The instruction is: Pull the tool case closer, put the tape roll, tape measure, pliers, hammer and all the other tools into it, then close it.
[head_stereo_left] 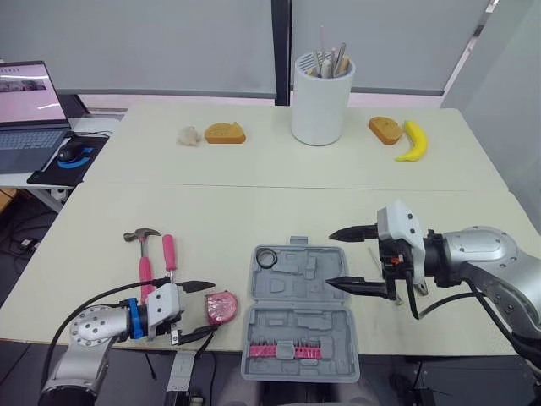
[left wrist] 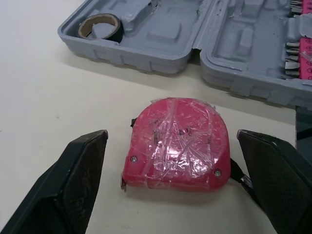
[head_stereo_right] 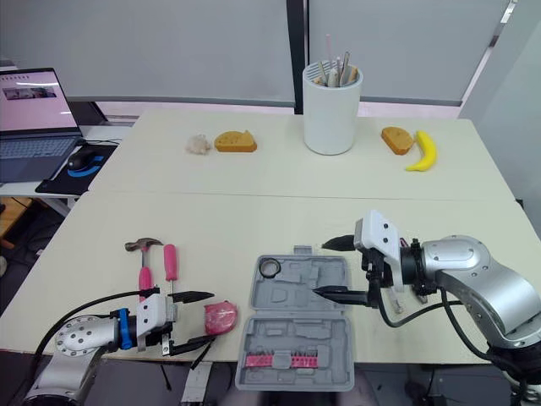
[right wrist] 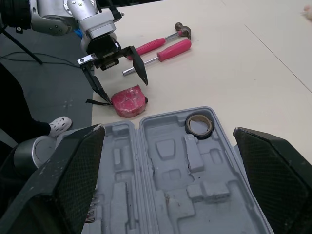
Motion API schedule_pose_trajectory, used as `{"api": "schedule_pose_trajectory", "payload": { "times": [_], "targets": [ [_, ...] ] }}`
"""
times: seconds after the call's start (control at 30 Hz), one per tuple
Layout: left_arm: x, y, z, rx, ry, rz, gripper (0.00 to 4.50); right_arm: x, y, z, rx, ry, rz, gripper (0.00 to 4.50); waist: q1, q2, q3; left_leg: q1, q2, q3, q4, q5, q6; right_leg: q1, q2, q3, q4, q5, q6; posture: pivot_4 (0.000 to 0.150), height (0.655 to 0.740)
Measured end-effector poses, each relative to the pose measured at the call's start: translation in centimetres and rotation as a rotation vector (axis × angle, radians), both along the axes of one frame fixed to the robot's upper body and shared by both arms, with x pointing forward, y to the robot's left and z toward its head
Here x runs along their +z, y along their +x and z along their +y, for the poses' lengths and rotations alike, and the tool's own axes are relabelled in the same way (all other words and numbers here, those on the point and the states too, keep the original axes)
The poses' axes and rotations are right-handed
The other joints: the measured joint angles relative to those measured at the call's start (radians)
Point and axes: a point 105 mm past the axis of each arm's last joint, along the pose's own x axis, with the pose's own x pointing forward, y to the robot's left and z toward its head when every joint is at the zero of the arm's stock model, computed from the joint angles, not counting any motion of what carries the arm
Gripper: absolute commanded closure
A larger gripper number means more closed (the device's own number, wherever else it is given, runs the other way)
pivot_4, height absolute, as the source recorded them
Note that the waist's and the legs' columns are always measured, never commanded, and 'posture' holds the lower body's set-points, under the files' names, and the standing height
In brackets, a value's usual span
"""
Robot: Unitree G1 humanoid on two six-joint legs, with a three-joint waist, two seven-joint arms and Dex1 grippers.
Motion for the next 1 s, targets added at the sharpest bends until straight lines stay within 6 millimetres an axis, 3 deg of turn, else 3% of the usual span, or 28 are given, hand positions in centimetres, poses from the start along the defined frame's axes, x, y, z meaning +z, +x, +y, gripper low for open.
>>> {"api": "schedule_pose_trajectory", "payload": {
  "times": [0.47,0.63,0.87,1.0],
  "targets": [
    [-1.8,0.4,0.1,-0.027,0.029,0.039,0.08,0.0,-0.3,0.0,-0.032,0.001,-0.003,0.00,-0.003,0.000,0.000,0.000,0.000,0.000,0.000,0.000,0.000,0.000,0.001,0.000,0.000,0.000,0.000,0.150,0.7400],
    [-1.8,0.4,0.2,-0.025,0.030,0.034,1.24,0.0,-0.2,0.0,-0.035,0.001,-0.002,0.00,-0.003,0.000,0.000,0.000,0.000,0.000,0.001,0.000,0.000,0.000,0.001,0.000,0.000,0.000,0.000,0.150,0.7400],
    [-1.5,0.4,0.1,-0.017,0.009,0.036,1.26,0.0,-0.2,-0.1,-0.038,0.007,0.008,0.00,-0.004,0.000,0.000,0.000,0.000,0.000,0.001,0.000,0.000,0.000,0.001,0.001,0.001,0.000,0.000,0.150,0.7400],
    [0.6,0.4,-0.3,-0.028,-0.026,0.006,1.26,0.5,0.1,-1.2,-0.071,0.025,0.047,0.00,-0.005,0.000,0.000,0.000,0.000,-0.001,0.001,0.000,0.000,0.000,0.001,0.001,0.001,0.000,0.000,0.150,0.7400]
  ]
}}
